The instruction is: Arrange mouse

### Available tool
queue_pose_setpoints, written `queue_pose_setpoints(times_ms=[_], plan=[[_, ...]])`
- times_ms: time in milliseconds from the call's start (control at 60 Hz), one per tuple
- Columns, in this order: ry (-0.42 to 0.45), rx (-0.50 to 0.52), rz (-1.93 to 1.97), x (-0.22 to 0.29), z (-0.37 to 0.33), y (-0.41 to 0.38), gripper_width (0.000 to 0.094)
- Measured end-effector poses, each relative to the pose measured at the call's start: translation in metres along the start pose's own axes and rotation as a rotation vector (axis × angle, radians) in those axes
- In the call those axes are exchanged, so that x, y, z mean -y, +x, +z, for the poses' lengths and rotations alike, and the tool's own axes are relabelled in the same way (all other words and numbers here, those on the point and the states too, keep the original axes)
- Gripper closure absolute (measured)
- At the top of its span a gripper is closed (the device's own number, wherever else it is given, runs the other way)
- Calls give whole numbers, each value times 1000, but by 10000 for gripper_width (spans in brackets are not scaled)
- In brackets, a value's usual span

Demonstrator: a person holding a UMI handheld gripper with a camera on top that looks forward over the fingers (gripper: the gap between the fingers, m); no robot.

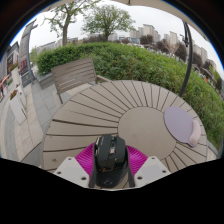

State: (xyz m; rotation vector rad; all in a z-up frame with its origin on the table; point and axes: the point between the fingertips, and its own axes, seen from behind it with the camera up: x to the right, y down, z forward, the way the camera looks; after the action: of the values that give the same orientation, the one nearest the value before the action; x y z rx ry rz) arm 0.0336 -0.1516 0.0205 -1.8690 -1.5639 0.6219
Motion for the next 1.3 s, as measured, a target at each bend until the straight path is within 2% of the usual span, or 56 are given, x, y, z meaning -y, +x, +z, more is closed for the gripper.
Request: queue_pose_setpoints(times_ms=[183, 317, 400, 517, 700, 750, 817, 850, 883, 933, 1083, 1217, 1300], plan=[[65, 37, 4, 82, -45, 64, 485], [119, -12, -23, 137, -31, 160, 487], [113, -54, -29, 148, -2, 218, 487], [84, -89, -34, 136, 48, 286, 486], [-6, -101, -59, 76, 117, 342, 463], [-40, -94, -37, 62, 126, 346, 428], [-33, -89, -19, 63, 124, 347, 363], [-51, -106, -6, 61, 119, 351, 249], [-56, -134, 6, 64, 110, 357, 76], [-45, -138, 19, 70, 91, 356, 103], [-51, -46, 54, 74, -9, 321, 87], [-89, -46, 37, 52, -109, 308, 80], [-90, 5, 34, 38, -159, 288, 85]])
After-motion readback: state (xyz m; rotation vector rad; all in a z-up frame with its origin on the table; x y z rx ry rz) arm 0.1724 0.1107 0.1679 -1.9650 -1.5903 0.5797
